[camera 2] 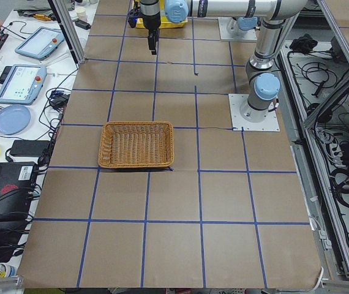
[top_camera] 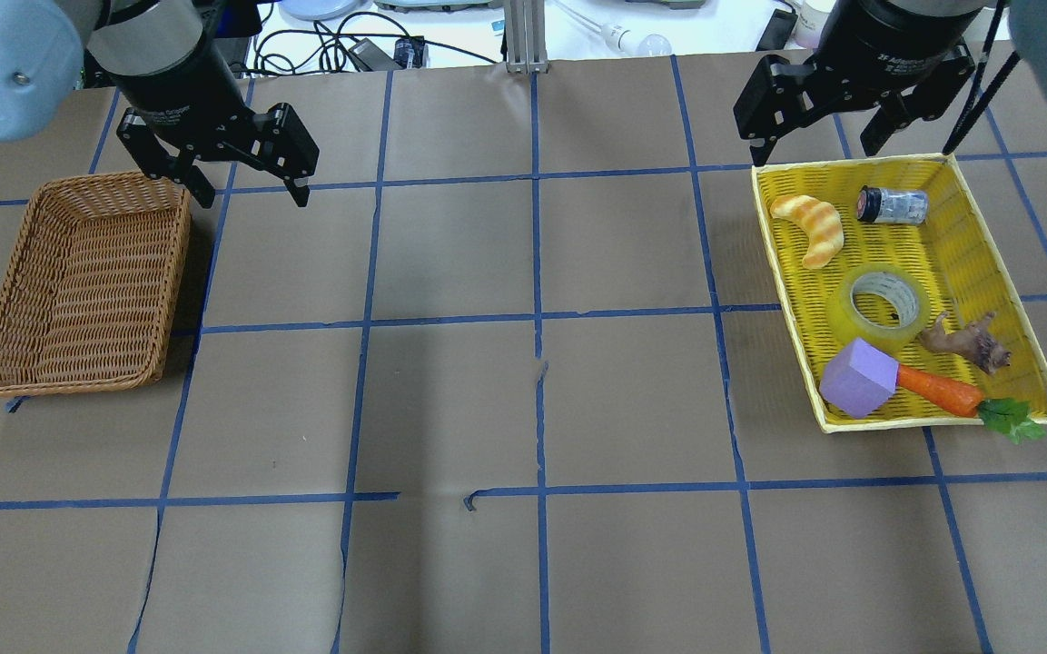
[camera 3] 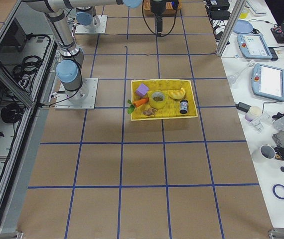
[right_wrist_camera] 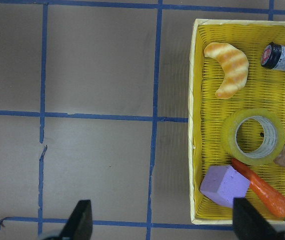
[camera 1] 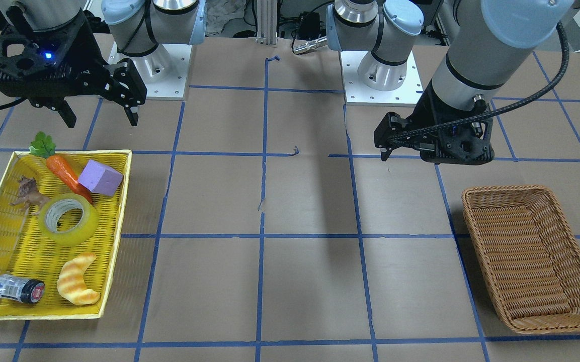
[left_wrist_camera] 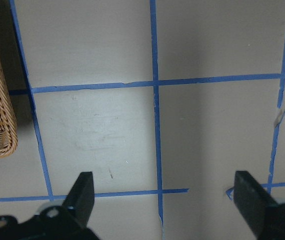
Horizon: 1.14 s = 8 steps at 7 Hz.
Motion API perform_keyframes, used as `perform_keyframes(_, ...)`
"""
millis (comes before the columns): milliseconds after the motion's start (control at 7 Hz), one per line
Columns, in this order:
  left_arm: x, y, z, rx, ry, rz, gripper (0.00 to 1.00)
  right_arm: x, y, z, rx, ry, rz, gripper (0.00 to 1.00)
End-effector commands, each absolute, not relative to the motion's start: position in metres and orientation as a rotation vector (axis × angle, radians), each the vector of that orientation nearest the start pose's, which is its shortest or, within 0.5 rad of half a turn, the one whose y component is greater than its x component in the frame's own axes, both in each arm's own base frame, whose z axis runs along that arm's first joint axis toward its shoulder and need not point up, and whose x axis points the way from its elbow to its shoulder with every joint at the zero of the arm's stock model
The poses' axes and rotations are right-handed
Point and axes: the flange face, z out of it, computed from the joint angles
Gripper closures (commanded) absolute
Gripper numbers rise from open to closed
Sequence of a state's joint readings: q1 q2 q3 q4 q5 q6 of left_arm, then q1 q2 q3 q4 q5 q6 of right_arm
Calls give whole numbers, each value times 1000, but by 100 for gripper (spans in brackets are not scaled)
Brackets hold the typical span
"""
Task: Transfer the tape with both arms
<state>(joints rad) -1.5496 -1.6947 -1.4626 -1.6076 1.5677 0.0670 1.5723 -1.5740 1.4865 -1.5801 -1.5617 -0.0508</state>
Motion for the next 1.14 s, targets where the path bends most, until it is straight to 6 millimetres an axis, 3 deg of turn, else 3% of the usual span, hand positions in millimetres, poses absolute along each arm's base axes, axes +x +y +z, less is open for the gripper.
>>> perform_keyframes(0,-121,-540,474,75,3145,82,0,135,-498,531,-85,3130,-145,0)
perform_keyframes(1000,-121,-540,474,72,3148,82,0,131,-499,526,-77,3134,-128,0)
